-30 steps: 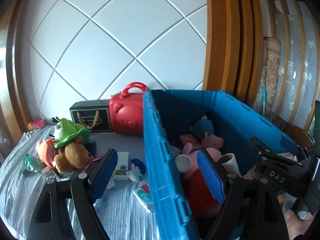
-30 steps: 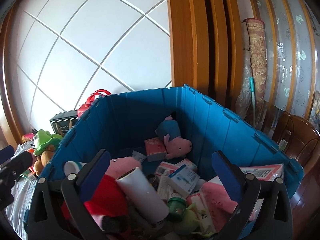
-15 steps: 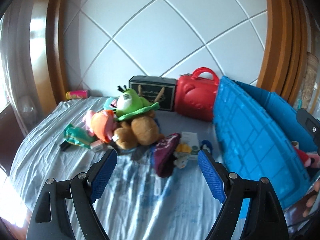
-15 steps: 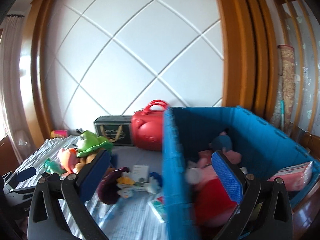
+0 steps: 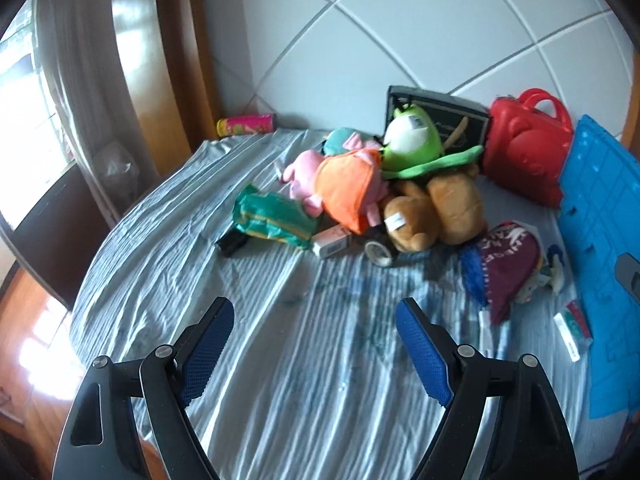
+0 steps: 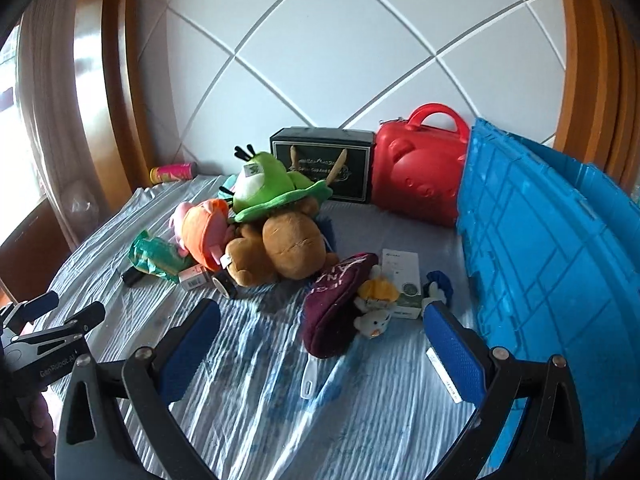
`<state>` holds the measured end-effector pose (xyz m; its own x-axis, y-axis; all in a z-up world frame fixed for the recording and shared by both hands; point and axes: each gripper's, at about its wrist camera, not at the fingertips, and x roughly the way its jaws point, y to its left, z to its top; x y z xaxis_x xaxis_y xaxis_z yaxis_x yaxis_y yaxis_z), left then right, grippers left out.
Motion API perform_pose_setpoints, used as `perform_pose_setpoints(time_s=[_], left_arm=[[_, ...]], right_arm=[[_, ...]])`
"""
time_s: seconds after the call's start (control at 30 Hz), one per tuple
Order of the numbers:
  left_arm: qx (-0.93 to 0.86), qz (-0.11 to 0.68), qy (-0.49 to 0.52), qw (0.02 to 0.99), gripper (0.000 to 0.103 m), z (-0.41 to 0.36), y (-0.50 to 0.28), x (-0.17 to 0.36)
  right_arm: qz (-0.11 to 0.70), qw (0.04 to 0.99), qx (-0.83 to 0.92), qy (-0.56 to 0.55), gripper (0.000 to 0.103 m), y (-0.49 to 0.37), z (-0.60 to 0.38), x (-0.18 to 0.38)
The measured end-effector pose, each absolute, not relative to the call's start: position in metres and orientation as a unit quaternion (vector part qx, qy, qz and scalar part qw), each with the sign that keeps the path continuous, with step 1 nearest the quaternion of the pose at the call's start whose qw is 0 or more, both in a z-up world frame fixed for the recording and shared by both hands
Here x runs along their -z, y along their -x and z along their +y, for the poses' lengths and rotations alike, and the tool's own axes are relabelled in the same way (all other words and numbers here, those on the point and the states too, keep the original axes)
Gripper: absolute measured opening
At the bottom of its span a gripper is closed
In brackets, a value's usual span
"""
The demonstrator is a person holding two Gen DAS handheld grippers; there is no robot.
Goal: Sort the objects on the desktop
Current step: 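Withdraw both grippers from the bin back over the bed, then grasp the green snack bag with the left gripper while the right gripper approaches the pile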
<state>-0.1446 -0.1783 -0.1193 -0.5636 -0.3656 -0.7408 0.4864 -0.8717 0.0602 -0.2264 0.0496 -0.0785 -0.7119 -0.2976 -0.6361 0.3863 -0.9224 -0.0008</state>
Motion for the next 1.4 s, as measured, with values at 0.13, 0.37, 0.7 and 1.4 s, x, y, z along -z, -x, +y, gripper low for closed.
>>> perform_pose_setpoints(time_s=[0.13,0.37,0.7,1.4], left_arm=[[0.863,0.072,-0.422,0.27,0.084,-0.203,0.155,0.136],[0.836,0.077,-0.449,0.306,0.084,-0.252,0.16,0.164],[0.841,0.048,-0.47,0.261,0.084,-0.34,0.212,0.187],[0.858,-0.006,-0.485,0.17,0.084,-0.439,0.401,0.246]], right_arm=[[0.069,0.212,0.91,-0.349,0.103,0.25,0.029,0.098],[0.08,0.223,0.886,-0.4,0.103,0.278,-0.01,0.134],[0.052,0.177,0.882,-0.433,0.103,0.307,-0.079,0.16],[0.029,0.086,0.847,-0.523,0.103,0.346,-0.192,0.246]])
